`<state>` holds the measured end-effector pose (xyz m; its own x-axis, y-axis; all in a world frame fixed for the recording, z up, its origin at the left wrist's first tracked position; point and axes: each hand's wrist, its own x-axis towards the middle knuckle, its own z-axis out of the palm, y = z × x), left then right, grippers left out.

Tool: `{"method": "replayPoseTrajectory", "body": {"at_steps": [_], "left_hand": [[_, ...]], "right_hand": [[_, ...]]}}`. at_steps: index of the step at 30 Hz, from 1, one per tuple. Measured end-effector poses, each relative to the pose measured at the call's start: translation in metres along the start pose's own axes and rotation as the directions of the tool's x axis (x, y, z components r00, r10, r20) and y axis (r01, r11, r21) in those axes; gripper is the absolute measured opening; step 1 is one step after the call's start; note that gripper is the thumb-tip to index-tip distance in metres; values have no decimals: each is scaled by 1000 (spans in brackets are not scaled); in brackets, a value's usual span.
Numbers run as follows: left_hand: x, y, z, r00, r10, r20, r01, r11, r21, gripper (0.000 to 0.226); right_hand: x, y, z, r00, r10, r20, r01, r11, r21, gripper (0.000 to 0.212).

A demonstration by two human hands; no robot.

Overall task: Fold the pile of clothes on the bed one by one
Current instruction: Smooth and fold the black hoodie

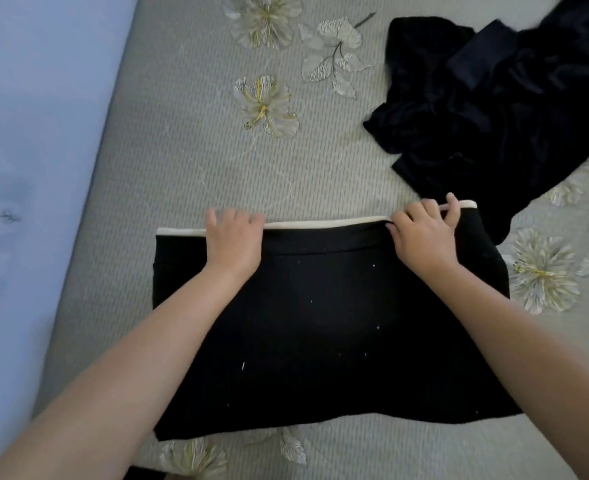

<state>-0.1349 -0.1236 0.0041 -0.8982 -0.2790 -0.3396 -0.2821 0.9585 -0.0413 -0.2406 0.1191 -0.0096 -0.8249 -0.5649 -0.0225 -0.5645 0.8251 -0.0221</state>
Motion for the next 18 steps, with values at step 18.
{"method": "replayPoseTrajectory", "body": {"at_steps": [18], "left_hand": [[-10,-7,59,990,-62,-126,27,965,-262,41]], "right_hand": [[-17,0,36,982,92,168,-121,979,167,47]]}}
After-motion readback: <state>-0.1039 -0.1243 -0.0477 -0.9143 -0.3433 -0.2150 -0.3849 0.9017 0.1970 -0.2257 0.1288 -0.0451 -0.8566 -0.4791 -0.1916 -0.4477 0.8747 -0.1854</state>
